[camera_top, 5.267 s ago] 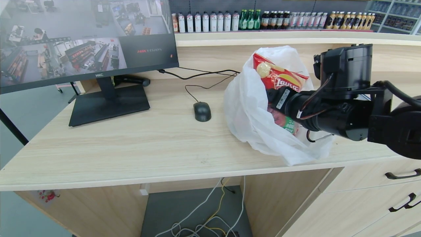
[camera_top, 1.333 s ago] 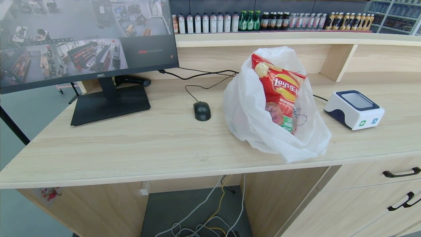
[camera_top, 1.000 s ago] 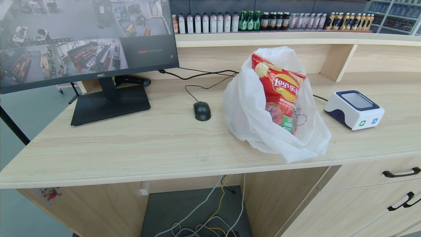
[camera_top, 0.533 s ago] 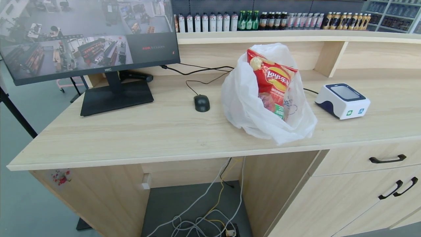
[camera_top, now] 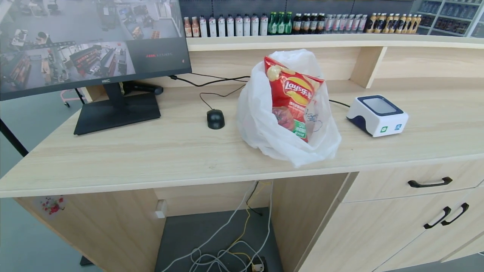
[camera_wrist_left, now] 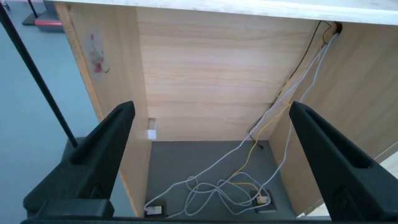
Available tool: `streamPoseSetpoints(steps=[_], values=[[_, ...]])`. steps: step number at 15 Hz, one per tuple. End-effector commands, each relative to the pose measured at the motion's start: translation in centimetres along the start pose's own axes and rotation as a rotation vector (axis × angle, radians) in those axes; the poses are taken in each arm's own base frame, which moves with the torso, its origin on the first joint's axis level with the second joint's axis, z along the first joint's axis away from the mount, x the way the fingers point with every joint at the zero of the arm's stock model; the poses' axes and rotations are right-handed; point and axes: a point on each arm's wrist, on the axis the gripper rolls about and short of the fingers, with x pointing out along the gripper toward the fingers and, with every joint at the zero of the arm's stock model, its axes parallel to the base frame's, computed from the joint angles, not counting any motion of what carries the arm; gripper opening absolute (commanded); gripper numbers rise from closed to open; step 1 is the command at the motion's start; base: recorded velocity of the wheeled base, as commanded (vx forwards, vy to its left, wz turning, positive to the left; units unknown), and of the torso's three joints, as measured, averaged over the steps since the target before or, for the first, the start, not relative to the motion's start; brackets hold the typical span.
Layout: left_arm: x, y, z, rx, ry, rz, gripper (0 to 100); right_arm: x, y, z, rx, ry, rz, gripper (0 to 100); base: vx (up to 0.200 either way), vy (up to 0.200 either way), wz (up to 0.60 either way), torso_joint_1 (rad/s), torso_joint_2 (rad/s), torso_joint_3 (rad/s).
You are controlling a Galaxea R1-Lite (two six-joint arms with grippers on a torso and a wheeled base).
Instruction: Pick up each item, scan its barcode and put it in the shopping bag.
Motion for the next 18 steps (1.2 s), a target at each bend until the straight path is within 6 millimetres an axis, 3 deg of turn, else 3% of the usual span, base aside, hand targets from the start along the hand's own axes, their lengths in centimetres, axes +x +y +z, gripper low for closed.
streamPoseSetpoints(steps=[1, 18], values=[[0.00, 0.00, 0.00, -0.001, 0.000, 0.000, 100, 0.00, 0.00, 0.00, 0.000, 0.000, 0.001, 100, 0.000, -0.200, 0.00, 0.002, 0.00, 0.007], [0.00, 0.00, 0.01, -0.001, -0.002, 0.000, 100, 0.01, 0.00, 0.00, 0.003, 0.002, -0.001, 100, 0.000, -0.200, 0.00, 0.002, 0.00, 0.003]])
